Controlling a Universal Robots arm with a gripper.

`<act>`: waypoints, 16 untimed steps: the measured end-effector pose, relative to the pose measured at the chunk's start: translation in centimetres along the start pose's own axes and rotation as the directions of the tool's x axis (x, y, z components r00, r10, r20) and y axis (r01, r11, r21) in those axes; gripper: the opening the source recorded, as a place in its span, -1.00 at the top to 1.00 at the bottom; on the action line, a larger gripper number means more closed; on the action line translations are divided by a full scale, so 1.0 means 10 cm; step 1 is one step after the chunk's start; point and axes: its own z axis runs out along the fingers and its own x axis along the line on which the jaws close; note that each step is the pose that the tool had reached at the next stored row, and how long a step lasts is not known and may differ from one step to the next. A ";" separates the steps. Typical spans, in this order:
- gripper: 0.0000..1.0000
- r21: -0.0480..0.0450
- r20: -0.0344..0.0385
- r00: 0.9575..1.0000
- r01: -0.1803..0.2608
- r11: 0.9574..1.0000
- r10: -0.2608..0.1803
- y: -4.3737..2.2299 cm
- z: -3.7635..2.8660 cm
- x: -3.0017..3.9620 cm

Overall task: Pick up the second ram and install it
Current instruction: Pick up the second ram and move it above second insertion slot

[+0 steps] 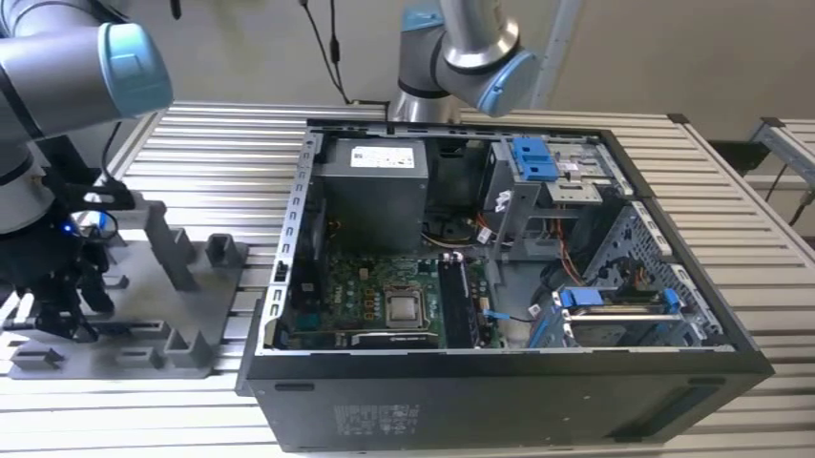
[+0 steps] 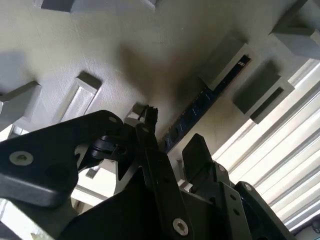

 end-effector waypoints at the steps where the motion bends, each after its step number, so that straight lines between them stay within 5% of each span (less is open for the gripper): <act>1: 0.00 0.000 0.000 1.000 0.000 1.000 0.000 0.000 0.005 0.000; 16: 0.00 0.000 0.000 1.000 -0.001 1.000 0.001 0.003 0.025 0.082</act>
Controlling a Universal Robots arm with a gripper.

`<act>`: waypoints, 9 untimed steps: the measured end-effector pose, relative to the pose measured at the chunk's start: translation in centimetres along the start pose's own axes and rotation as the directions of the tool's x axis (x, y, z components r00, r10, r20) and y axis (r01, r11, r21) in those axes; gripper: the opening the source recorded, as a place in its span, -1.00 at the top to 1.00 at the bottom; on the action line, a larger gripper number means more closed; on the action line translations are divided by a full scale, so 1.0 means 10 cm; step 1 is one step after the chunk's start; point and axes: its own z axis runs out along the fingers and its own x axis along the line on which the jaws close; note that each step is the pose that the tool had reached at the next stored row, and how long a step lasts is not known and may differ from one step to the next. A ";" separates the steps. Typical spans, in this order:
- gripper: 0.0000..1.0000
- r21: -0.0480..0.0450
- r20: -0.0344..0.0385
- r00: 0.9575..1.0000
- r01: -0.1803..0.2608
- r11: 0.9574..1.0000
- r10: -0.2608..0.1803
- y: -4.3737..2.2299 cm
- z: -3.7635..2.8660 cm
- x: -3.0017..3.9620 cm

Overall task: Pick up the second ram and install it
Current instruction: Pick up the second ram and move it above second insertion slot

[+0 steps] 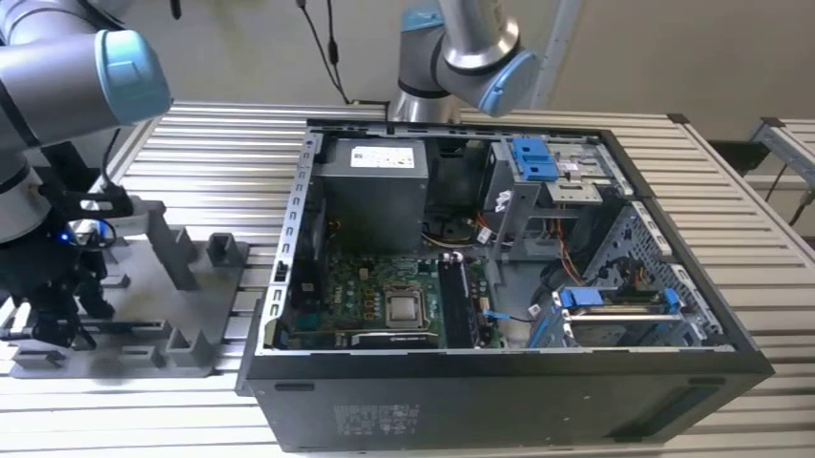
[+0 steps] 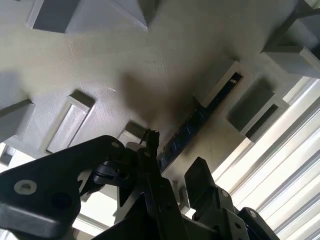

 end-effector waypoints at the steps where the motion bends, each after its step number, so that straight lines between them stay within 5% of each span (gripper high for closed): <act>1: 0.00 0.000 0.000 1.000 0.000 1.000 0.000 0.000 0.000 0.000; 7: 0.00 0.000 0.000 1.000 0.000 1.000 0.000 0.000 -0.001 0.002; 9: 0.18 0.000 0.000 1.000 0.000 1.000 0.000 0.000 -0.001 0.002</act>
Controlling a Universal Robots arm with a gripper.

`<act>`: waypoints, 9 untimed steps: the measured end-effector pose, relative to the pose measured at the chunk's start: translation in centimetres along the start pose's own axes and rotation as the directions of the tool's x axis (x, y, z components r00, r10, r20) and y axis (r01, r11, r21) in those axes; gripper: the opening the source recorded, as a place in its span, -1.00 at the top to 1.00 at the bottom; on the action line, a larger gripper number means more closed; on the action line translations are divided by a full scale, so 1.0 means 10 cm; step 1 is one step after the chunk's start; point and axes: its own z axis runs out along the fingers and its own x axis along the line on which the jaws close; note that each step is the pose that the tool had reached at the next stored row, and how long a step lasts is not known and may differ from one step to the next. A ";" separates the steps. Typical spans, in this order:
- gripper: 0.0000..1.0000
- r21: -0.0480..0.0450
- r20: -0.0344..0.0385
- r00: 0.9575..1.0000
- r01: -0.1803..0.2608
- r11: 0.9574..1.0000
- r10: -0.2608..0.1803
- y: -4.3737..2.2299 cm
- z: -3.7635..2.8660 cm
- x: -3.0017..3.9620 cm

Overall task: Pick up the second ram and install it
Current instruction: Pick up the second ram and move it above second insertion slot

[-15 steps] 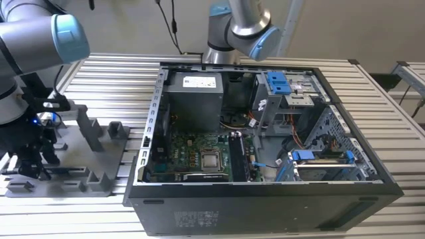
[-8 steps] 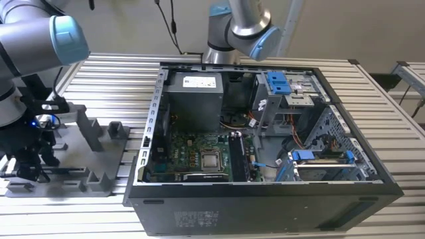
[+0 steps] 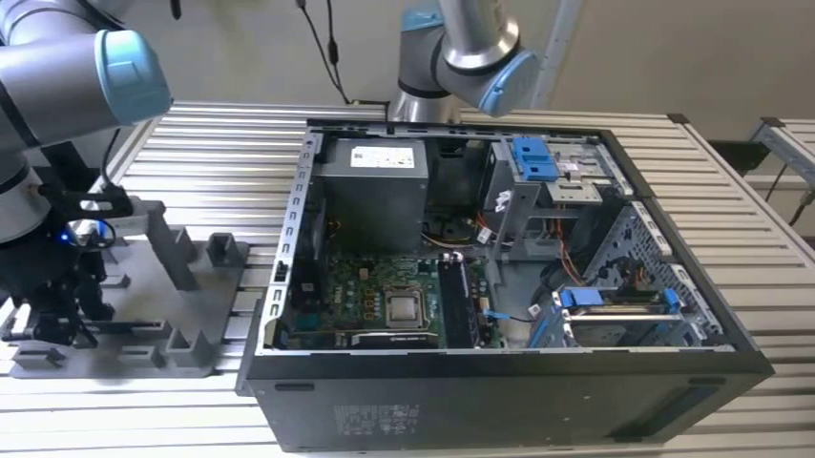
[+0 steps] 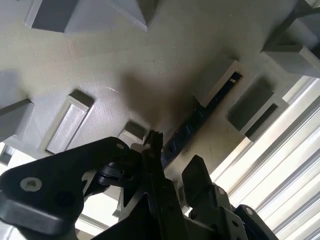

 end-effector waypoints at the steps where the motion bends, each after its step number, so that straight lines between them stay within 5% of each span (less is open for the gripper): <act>1: 0.18 0.000 0.000 1.000 0.000 1.000 0.000 0.000 0.000 0.000; 5: 0.43 0.000 0.002 1.000 0.000 1.000 0.000 0.000 -0.001 0.002; 9: 0.43 0.001 0.019 1.000 -0.003 1.000 0.003 0.001 -0.001 0.000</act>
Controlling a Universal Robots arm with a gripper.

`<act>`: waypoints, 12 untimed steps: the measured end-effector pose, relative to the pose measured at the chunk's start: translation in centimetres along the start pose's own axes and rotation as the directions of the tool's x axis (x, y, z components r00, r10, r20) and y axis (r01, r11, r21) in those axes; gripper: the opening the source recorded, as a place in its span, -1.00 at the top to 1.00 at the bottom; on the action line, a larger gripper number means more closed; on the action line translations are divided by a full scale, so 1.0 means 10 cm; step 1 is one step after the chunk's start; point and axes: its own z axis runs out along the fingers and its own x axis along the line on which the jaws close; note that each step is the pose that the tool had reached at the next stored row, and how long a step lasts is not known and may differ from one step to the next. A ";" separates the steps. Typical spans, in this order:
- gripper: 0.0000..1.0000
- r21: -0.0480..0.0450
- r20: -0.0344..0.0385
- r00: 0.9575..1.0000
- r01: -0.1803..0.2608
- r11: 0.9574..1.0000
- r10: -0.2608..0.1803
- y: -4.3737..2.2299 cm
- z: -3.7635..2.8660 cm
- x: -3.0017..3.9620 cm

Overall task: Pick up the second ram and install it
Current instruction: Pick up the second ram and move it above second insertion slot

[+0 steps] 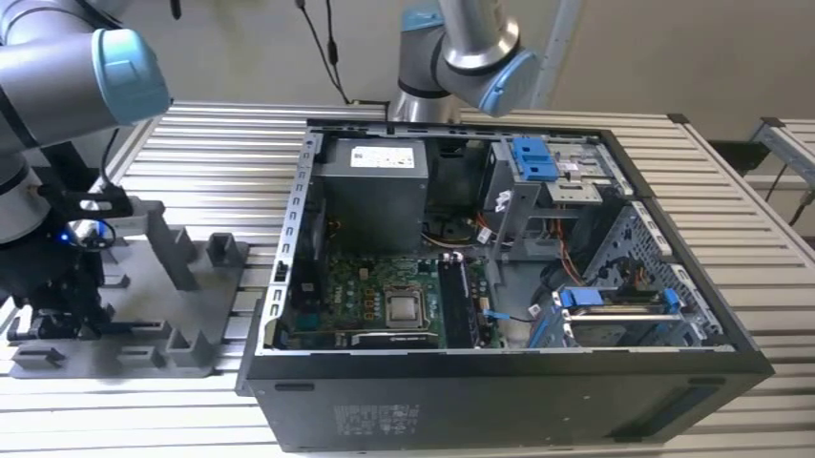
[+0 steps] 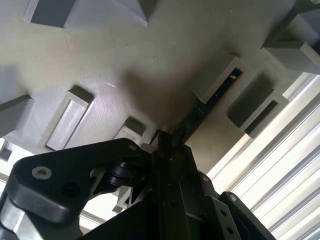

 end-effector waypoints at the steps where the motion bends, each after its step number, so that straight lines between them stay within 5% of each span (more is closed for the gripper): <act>1: 0.43 0.000 0.001 1.000 -0.001 1.000 0.001 0.000 0.000 0.000; 8: 0.43 0.002 0.001 1.000 -0.005 1.000 0.005 0.003 0.001 -0.018; 12: 0.62 0.002 0.001 1.000 -0.006 1.000 0.006 0.004 0.001 -0.019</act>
